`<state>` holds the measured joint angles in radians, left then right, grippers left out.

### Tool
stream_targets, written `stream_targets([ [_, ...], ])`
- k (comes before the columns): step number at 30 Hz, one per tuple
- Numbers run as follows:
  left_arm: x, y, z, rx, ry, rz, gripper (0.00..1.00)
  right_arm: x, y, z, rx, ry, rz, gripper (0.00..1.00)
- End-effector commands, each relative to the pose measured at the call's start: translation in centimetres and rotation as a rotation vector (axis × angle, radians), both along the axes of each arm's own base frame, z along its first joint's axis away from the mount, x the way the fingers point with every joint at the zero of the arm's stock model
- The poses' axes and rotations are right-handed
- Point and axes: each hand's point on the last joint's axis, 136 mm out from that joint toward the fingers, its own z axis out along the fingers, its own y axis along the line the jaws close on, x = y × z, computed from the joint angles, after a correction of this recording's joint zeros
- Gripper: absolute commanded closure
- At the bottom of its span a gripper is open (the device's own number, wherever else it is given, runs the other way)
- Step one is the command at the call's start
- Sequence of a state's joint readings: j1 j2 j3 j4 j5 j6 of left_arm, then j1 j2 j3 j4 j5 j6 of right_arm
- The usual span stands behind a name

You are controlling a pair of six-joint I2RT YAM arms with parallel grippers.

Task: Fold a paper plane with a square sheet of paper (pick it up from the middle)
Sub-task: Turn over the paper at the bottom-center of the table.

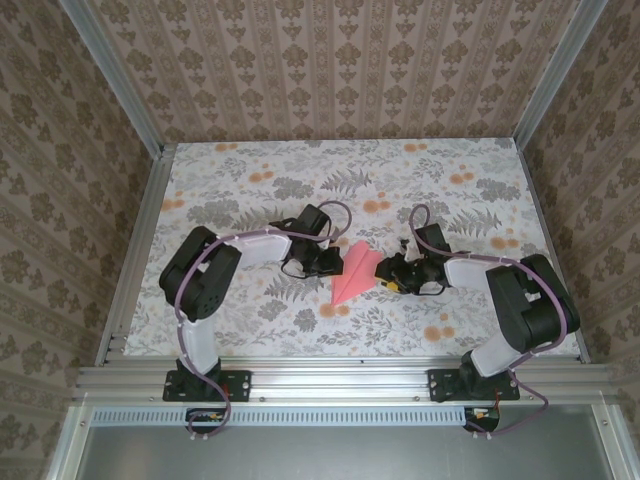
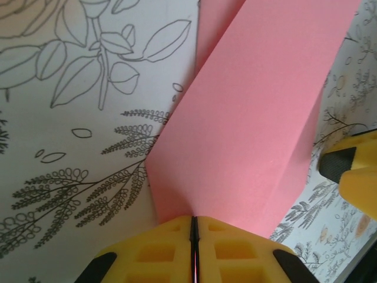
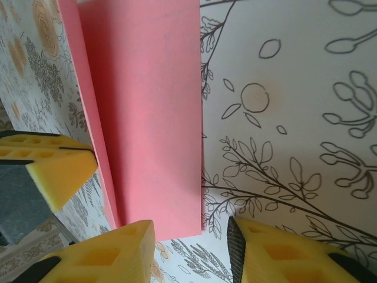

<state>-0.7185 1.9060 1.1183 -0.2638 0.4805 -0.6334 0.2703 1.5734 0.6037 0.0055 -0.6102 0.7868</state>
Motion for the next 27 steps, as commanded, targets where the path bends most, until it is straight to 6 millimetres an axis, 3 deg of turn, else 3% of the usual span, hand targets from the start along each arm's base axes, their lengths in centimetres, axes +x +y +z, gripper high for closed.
stream_targets([
  [1, -0.3, 0.6, -1.0, 0.035, 0.009, -0.016, 0.9, -0.2, 0.7, -0.6, -0.006, 0.025, 0.01, 0.59],
  [10, -1.2, 1.0, -2.2, 0.042, 0.036, -0.018, 0.9, 0.3, 1.3, -0.5, -0.023, 0.026, 0.014, 0.59],
  [27, -1.7, 0.6, -2.3, 0.038, 0.043, -0.025, 0.88, 1.6, 2.3, 0.0, 0.02, 0.014, -0.017, 0.59],
])
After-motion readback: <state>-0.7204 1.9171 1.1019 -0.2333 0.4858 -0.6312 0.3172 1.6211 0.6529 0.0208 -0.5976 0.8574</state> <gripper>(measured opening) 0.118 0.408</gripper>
